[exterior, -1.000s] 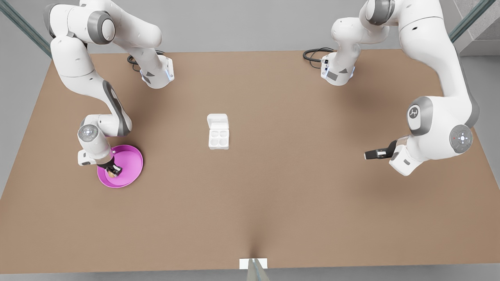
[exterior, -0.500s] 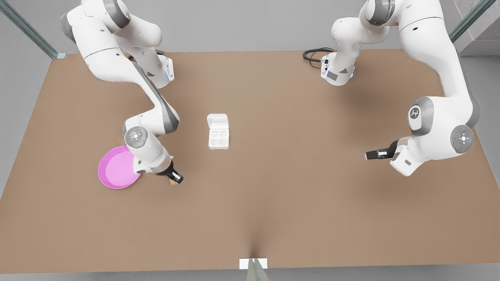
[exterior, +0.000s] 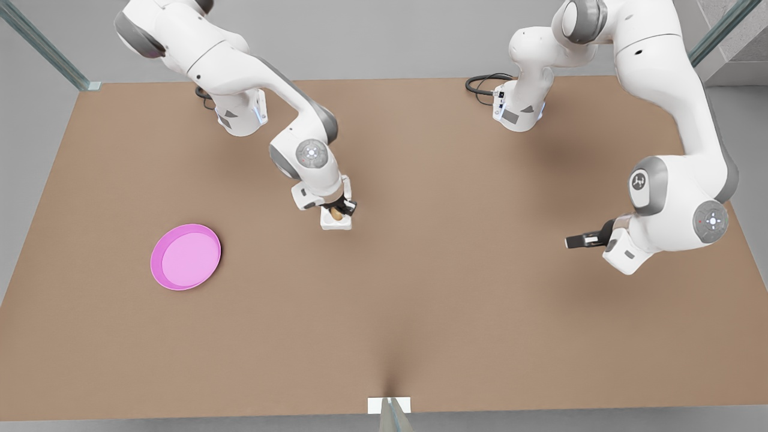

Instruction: Pack egg into the box and close the box lid

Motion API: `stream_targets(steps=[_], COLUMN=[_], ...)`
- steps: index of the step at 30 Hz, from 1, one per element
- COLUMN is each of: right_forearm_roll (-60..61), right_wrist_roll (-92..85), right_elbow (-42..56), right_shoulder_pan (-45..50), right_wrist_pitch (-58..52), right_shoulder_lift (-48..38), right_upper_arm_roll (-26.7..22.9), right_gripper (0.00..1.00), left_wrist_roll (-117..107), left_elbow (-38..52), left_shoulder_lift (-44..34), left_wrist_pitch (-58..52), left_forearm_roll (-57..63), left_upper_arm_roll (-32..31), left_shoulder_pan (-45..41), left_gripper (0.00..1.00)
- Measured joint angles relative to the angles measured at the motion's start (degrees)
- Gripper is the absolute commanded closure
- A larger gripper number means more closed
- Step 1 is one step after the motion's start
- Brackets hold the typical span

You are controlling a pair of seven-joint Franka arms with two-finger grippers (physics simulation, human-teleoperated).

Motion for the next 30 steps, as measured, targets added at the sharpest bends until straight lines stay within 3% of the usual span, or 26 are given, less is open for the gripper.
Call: stream_targets(steps=[10,11,12,18,20,21,24,25,27,29,30], right_forearm_roll=[-3.80,-4.42,-4.63,-5.01,-4.99,-4.99,6.16,7.25,9.34,13.98,15.06], right_wrist_roll=[0.59,0.59,0.57,-2.31,-5.01,-6.79,-38.03,-51.27,-57.51,-57.03,-57.45], right_elbow=[-4.59,-5.11,-4.98,-4.89,-2.42,-0.63,2.30,12.65,22.83,36.64,36.96], right_shoulder_pan=[1.24,1.24,1.24,1.18,0.74,0.28,2.74,1.91,2.23,-0.37,-1.97], right_wrist_pitch=[3.19,3.12,3.06,1.97,-3.52,-7.08,-17.81,-28.59,-36.99,-49.81,-49.54], right_shoulder_lift=[4.04,4.04,4.04,4.25,2.20,-1.05,-14.99,-15.06,-13.72,-7.10,-6.94], right_upper_arm_roll=[-0.09,-0.09,-0.09,-0.51,-0.60,-2.85,-25.22,-30.98,-42.36,-43.32,-43.49], right_gripper=[0.43,0.40,0.00,0.00,0.00,0.00,0.00,0.01,0.06,0.00,0.00], left_wrist_roll=[-0.07,-0.04,-0.37,-0.66,-0.78,-0.79,-0.82,-0.84,-10.27,-21.22,-31.62], left_elbow=[-0.04,-0.04,-0.04,-0.39,-0.47,-0.40,0.47,0.49,4.00,14.39,15.82], left_shoulder_lift=[0.81,1.04,0.97,2.11,2.11,2.11,-2.04,-2.93,-1.32,7.34,8.71], left_wrist_pitch=[0.00,0.00,-0.39,-1.05,-1.13,-1.14,-4.90,-10.44,-11.62,-11.21,-8.26], left_forearm_roll=[0.14,0.14,0.14,0.15,0.17,0.16,0.06,0.11,0.46,4.24,5.70], left_upper_arm_roll=[0.35,0.35,0.35,0.44,0.44,0.44,-2.01,-7.03,-19.98,-21.40,-21.53], left_shoulder_pan=[0.00,0.00,0.00,0.00,0.00,0.00,0.21,-0.27,-1.49,-16.92,-23.27], left_gripper=[0.00,0.00,0.00,0.00,0.00,0.00,0.00,0.00,0.00,0.12,0.13])
